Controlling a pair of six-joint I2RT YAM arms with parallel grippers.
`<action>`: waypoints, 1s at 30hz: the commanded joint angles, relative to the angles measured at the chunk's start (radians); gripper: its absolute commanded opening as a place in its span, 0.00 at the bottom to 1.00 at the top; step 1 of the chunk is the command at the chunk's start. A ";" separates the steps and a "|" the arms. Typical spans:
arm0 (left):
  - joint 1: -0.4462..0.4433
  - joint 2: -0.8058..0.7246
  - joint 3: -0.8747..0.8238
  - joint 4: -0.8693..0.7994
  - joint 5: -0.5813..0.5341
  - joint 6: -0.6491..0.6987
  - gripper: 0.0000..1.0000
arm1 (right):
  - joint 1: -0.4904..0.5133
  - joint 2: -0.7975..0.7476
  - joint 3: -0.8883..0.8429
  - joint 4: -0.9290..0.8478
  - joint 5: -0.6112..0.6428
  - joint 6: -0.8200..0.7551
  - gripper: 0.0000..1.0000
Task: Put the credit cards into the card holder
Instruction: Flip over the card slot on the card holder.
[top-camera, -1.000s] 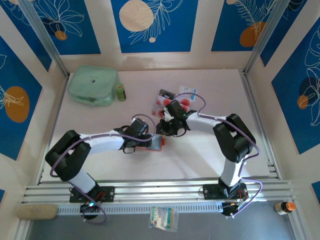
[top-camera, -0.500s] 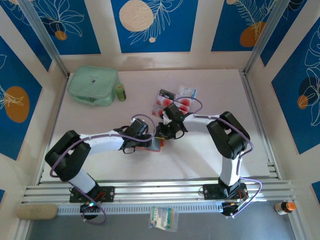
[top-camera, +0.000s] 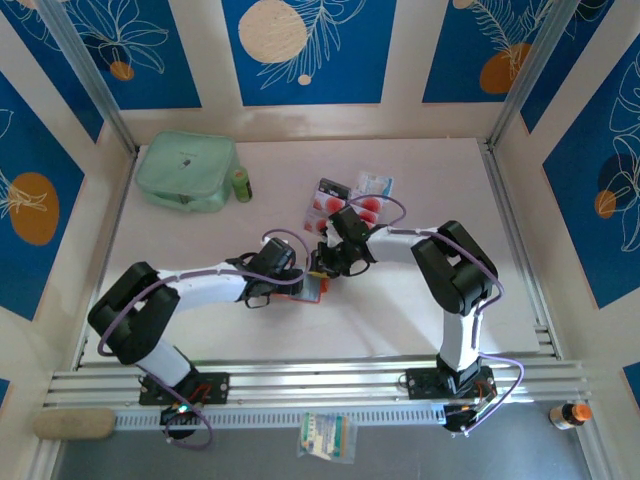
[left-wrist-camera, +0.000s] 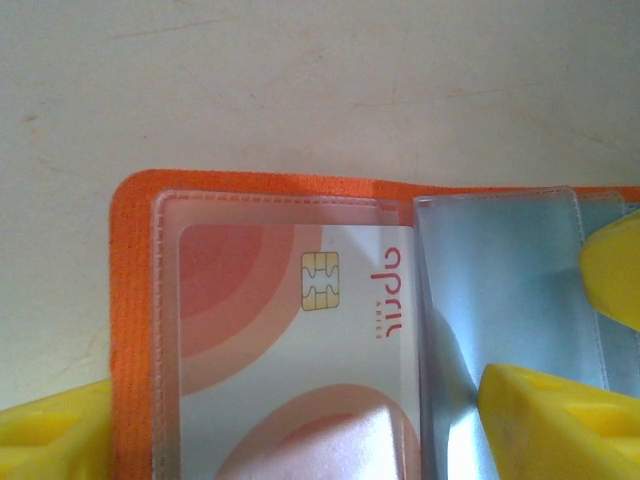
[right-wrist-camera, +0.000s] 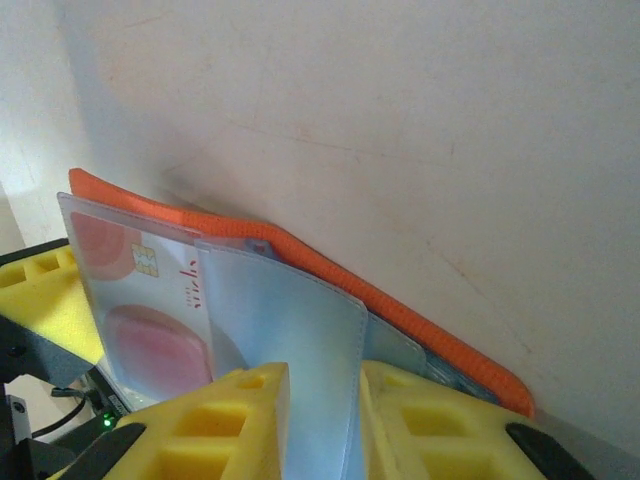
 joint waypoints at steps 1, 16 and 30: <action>-0.010 -0.020 -0.018 0.009 0.050 -0.015 0.79 | 0.004 0.002 0.005 0.030 -0.065 0.025 0.24; -0.006 -0.235 -0.003 -0.077 -0.051 -0.003 0.89 | 0.026 -0.077 0.012 0.051 -0.088 0.073 0.34; 0.024 -0.378 -0.051 -0.119 -0.105 0.006 0.91 | 0.073 0.047 0.175 0.024 -0.078 0.110 0.56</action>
